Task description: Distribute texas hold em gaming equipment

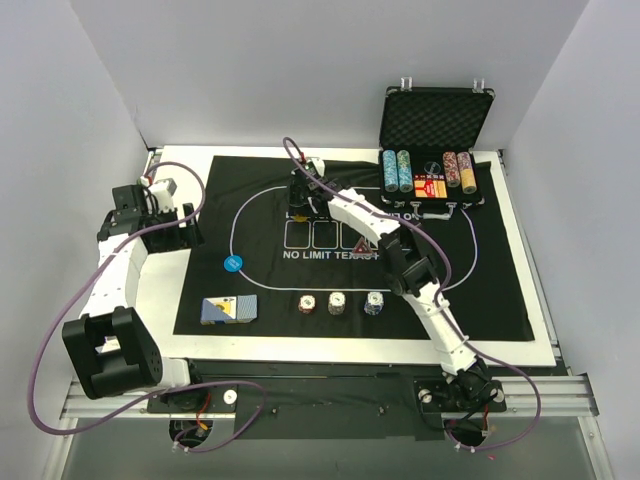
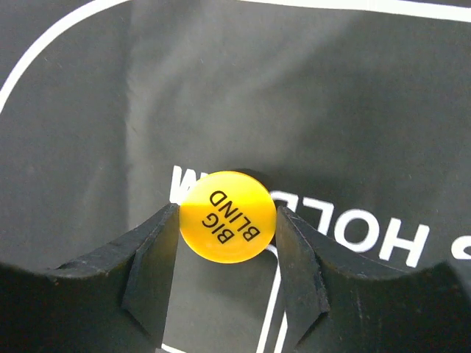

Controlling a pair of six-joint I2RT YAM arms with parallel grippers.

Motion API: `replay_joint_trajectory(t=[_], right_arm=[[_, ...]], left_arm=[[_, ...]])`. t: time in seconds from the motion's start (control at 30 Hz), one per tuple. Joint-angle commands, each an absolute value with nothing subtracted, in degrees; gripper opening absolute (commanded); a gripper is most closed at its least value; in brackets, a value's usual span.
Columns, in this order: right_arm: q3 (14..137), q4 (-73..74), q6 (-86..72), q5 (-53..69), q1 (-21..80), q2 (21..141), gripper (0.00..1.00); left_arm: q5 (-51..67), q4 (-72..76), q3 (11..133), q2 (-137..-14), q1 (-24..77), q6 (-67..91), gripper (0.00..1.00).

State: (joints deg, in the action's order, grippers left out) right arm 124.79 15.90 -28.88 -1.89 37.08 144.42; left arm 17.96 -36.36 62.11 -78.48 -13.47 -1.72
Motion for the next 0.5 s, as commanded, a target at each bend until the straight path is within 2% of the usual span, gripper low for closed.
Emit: replay_joint_trajectory(t=[0.0, 0.17, 0.23, 0.33, 0.37, 0.47], right_arm=[[130.16, 11.70, -30.94, -1.40, 35.95, 146.51, 0.29], [134.21, 8.18, -31.29, -1.93, 35.33, 148.88, 0.31], [134.39, 7.56, -31.11, -1.32, 35.25, 148.89, 0.44], [133.25, 7.65, -31.03, -0.53, 34.81, 148.10, 0.54], [132.55, 7.82, -30.94, -0.53, 34.80, 147.23, 0.61], [128.08, 7.65, -30.50, -0.53, 34.63, 144.85, 0.69]], left_arm=[[18.81, -33.31, 61.79, -79.28, -13.45, -2.46, 0.93], [19.07, -33.22, 61.79, -79.80, -13.45, -2.81, 0.93], [19.25, -33.13, 61.70, -79.80, -13.45, -2.73, 0.93], [19.69, -33.13, 61.79, -79.89, -13.45, -2.46, 0.93], [19.77, -33.13, 61.87, -79.89, -13.45, -2.37, 0.93], [20.04, -33.31, 61.96, -79.37, -13.45, -1.94, 0.93]])
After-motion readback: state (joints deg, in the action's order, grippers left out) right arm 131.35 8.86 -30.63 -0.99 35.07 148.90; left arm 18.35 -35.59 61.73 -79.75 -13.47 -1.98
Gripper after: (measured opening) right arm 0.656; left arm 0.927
